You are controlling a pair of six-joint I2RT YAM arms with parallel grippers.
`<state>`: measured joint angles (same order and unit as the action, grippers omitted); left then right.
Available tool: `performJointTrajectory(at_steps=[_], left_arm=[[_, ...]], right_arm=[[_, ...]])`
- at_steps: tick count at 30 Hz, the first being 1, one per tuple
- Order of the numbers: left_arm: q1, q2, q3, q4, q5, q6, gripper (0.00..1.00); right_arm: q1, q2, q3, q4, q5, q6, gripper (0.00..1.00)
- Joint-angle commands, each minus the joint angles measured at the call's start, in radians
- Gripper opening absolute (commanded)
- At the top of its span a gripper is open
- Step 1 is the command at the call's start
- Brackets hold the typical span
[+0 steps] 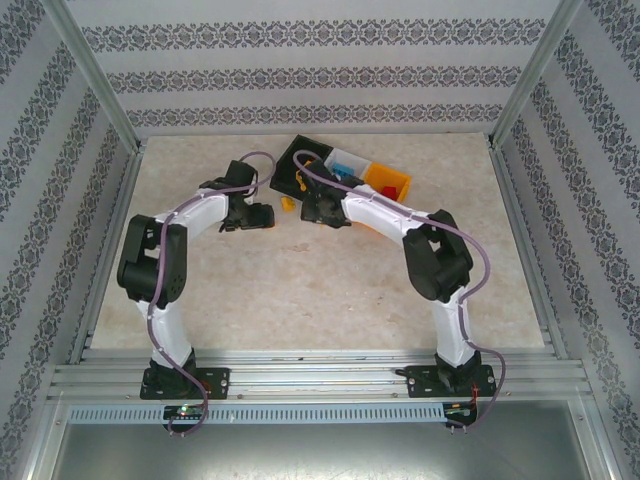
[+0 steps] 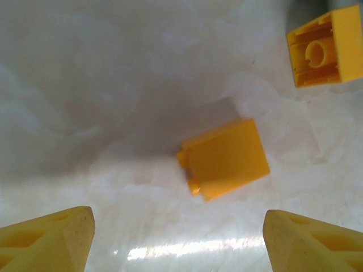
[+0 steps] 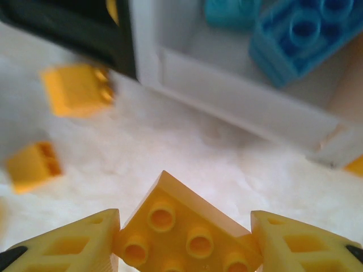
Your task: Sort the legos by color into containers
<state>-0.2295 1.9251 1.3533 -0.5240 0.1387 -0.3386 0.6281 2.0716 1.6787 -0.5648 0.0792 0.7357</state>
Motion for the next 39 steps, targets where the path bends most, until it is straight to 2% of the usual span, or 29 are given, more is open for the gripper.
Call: performJointTrajectory(at_steps=[1, 5, 11, 12, 14, 17, 19, 22, 26, 29, 31, 33, 39], left_arm=[[-0.009, 0.049, 0.081, -0.017, 0.01, -0.02, 0.79], [-0.02, 0.114, 0.164, -0.041, 0.019, -0.023, 0.79], [-0.028, 0.18, 0.221, -0.075, 0.008, -0.029, 0.77], [-0.029, 0.186, 0.221, -0.075, 0.01, -0.032, 0.76], [-0.033, 0.199, 0.219, -0.071, 0.009, -0.04, 0.75], [-0.036, 0.216, 0.219, -0.069, -0.003, -0.044, 0.72], [-0.036, 0.222, 0.217, -0.073, -0.015, -0.043, 0.72], [-0.035, 0.228, 0.209, -0.072, -0.016, -0.045, 0.69], [-0.034, 0.218, 0.183, -0.063, -0.014, -0.05, 0.52], [-0.035, 0.202, 0.161, -0.07, -0.01, -0.049, 0.41], [-0.033, 0.181, 0.139, -0.064, -0.004, -0.053, 0.34], [-0.031, 0.154, 0.118, -0.059, 0.001, -0.058, 0.33], [0.001, 0.032, 0.029, -0.05, 0.014, -0.062, 0.31]], right_arm=[[-0.03, -0.016, 0.044, 0.103, -0.087, -0.063, 0.51], [-0.079, 0.057, 0.146, 0.147, -0.145, -0.086, 0.51], [-0.129, 0.241, 0.406, 0.158, -0.209, -0.118, 0.51], [-0.131, 0.274, 0.454, 0.151, -0.212, -0.12, 0.53], [-0.144, 0.359, 0.581, 0.106, -0.229, -0.114, 0.66], [-0.151, 0.419, 0.697, 0.06, -0.254, -0.121, 0.73], [-0.141, 0.394, 0.677, 0.065, -0.248, -0.15, 0.73], [-0.117, 0.302, 0.54, 0.09, -0.194, -0.209, 0.75], [-0.105, 0.171, 0.3, 0.17, -0.19, -0.205, 0.77], [-0.099, 0.125, 0.198, 0.199, -0.221, -0.204, 0.77], [-0.092, 0.14, 0.217, 0.156, -0.25, -0.22, 0.77], [-0.074, 0.161, 0.26, 0.093, -0.251, -0.247, 0.77], [-0.002, 0.295, 0.508, -0.169, -0.148, -0.334, 0.76]])
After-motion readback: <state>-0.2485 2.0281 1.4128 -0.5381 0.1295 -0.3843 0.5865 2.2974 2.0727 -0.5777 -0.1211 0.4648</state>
